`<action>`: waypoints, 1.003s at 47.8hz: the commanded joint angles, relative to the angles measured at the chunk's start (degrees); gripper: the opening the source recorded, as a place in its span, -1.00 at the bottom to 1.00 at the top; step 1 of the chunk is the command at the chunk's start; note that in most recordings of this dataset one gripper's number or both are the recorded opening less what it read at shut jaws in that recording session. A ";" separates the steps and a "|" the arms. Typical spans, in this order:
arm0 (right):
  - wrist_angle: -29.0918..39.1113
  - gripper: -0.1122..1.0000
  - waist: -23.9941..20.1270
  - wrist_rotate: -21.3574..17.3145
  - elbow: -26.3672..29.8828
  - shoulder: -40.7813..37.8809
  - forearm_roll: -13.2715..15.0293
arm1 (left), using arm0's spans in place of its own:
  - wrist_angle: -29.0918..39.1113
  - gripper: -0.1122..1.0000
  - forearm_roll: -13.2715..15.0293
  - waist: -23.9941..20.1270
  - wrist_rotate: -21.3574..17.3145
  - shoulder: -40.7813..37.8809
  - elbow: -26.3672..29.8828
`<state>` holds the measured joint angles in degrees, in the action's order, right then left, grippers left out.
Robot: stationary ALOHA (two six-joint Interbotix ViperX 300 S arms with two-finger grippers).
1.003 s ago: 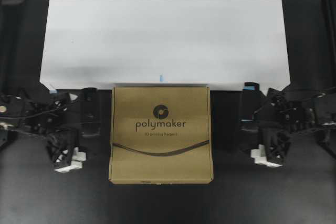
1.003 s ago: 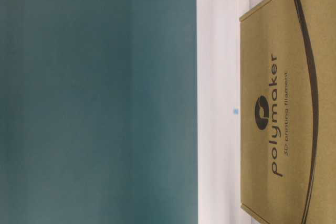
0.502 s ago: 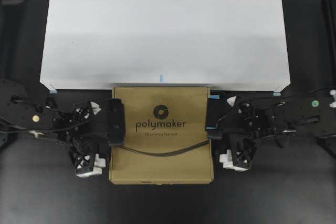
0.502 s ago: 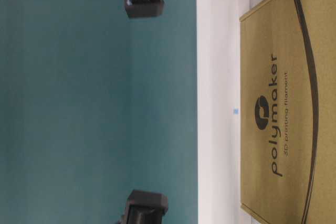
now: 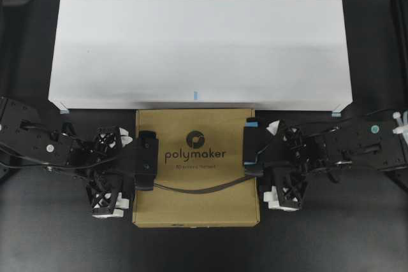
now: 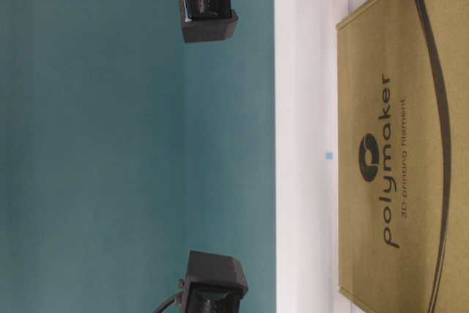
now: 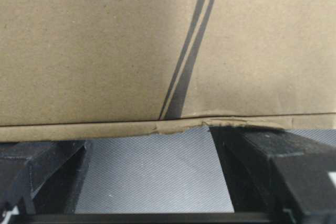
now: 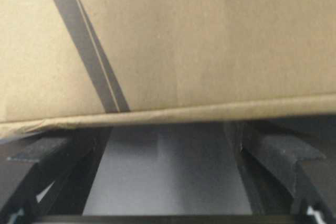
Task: Place the cardboard box on the stand after clamping it between your arms.
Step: 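Press both grippers against opposite sides of the box to clamp it, then lift the clamped box and carry it back over the white stand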
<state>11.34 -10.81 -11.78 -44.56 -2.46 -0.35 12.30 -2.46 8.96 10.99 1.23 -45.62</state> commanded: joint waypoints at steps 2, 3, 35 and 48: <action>-0.18 0.71 0.00 0.09 3.34 -1.41 -0.18 | -0.97 0.64 -0.18 -0.35 -2.46 0.09 1.93; 0.18 0.71 0.00 0.18 3.60 -1.41 -0.18 | -0.88 0.64 -0.18 -0.35 -2.72 0.09 2.11; 23.12 0.71 0.62 2.72 14.68 12.22 -0.18 | 25.66 0.64 -0.18 -3.78 -3.25 13.71 14.59; 31.82 0.71 4.39 5.80 20.21 14.15 -0.62 | 31.55 0.64 -0.18 -7.21 -4.83 15.38 20.21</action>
<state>44.38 -7.82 -6.59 -28.39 12.48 -0.53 45.00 -2.46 4.22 5.89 16.96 -29.18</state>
